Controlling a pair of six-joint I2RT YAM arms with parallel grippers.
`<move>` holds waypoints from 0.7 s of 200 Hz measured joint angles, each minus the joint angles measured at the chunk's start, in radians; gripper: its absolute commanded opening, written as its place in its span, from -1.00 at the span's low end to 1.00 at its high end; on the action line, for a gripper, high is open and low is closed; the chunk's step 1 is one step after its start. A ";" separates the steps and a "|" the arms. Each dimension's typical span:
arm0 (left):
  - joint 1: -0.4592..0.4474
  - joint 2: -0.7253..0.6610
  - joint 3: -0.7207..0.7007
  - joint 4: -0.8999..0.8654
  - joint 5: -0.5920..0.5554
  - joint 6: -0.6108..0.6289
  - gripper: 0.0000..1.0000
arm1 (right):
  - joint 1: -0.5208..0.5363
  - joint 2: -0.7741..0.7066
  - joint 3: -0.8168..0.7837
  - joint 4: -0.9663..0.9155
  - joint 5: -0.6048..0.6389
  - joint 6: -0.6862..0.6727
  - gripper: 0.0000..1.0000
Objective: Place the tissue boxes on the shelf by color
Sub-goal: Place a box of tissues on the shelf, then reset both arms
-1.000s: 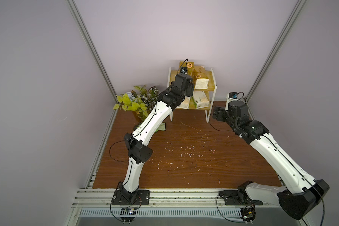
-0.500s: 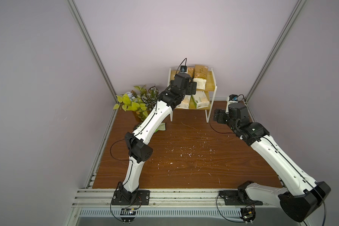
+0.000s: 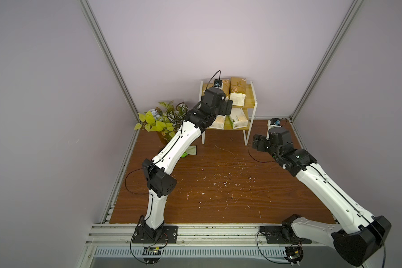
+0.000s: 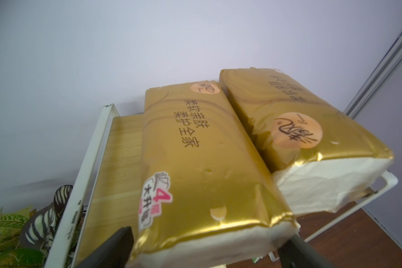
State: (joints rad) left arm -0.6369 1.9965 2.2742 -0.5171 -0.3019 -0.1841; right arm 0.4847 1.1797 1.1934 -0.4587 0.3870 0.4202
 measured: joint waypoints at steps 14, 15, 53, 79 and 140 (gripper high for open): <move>-0.008 -0.035 -0.043 0.001 -0.004 0.011 1.00 | 0.000 0.000 0.000 0.002 0.000 0.001 0.80; -0.008 -0.037 -0.045 0.001 -0.004 0.011 1.00 | 0.000 0.000 0.000 0.003 0.000 0.002 0.80; -0.036 -0.159 -0.217 0.011 -0.014 0.018 1.00 | 0.000 0.003 0.000 0.007 0.000 0.005 0.83; -0.054 -0.266 -0.416 0.045 -0.003 -0.007 1.00 | 0.000 0.014 -0.026 0.032 0.003 0.006 0.87; 0.092 -0.703 -1.410 0.439 -0.109 -0.038 1.00 | -0.055 0.144 -0.261 0.159 0.086 -0.026 0.95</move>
State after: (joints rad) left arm -0.5446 1.2930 0.8639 -0.0780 -0.4107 -0.2222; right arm 0.4301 1.3235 0.9325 -0.2996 0.4732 0.3943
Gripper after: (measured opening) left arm 0.998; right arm 0.973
